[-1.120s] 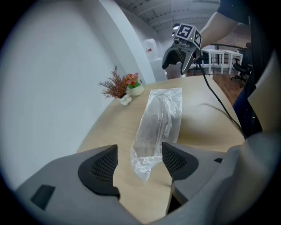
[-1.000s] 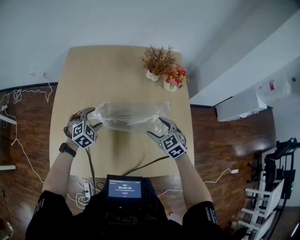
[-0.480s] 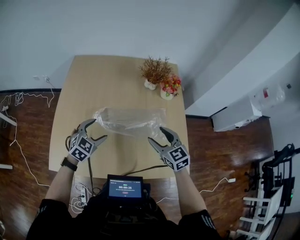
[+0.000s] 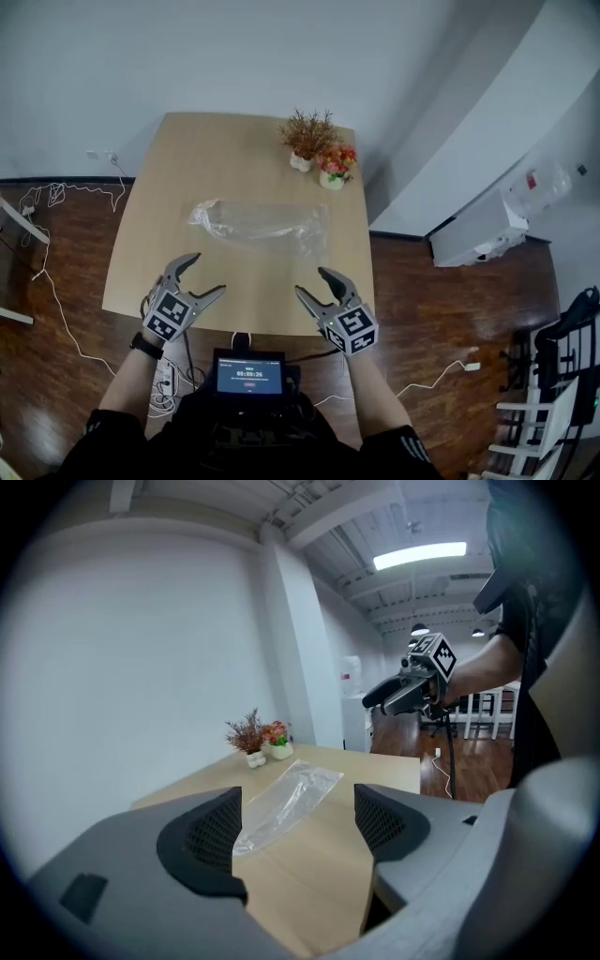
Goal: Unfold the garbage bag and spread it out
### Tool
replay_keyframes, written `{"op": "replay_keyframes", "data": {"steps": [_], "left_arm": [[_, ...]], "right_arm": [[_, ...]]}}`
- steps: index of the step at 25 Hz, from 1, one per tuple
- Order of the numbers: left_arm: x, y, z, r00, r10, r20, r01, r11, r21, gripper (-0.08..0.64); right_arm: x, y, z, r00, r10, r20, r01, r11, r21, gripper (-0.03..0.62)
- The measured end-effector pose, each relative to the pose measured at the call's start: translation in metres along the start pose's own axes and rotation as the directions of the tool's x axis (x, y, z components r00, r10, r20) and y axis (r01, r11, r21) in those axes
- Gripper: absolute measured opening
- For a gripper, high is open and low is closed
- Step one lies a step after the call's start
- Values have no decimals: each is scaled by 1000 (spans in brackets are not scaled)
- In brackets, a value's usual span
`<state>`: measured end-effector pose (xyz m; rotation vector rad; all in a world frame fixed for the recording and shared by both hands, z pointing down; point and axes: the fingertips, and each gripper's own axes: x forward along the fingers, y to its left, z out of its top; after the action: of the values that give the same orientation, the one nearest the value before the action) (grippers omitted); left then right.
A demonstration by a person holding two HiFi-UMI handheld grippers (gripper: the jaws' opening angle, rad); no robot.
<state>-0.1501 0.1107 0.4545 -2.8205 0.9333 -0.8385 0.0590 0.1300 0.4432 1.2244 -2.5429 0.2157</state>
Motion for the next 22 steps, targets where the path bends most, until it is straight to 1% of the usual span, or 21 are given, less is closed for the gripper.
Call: {"op": "replay_keyframes", "data": {"steps": [2, 6, 9, 12, 15, 17, 19, 22], "left_arm": [[-12, -25, -2, 1000, -2, 8, 3, 999, -37, 383], [-34, -61, -9, 1000, -4, 22, 7, 989, -147, 382], [-46, -80, -18, 1000, -6, 21, 10, 983, -182, 382], [-57, -93, -22, 999, -16, 37, 24, 977, -214, 382], [-63, -99, -19, 998, -24, 62, 38, 972, -233, 382], [-66, -103, -15, 996, -41, 76, 57, 971, -232, 382], [-68, -107, -10, 995, -59, 86, 76, 974, -212, 382], [-74, -106, -10, 994, -68, 85, 83, 980, -181, 382]], "right_arm": [[-18, 13, -6, 1000, 6, 14, -7, 1000, 28, 284], [-44, 30, -12, 999, 1, 49, -6, 994, 108, 279], [-60, 39, -10, 997, -20, 71, 8, 987, 162, 278], [-72, 53, -8, 996, -32, 78, 18, 984, 178, 278], [-80, 65, -6, 995, -40, 86, 23, 981, 192, 276], [-83, 71, -7, 995, -47, 90, 27, 978, 208, 276], [-85, 74, -8, 994, -56, 93, 35, 976, 217, 276], [-86, 82, -3, 992, -69, 105, 45, 976, 215, 276]]}}
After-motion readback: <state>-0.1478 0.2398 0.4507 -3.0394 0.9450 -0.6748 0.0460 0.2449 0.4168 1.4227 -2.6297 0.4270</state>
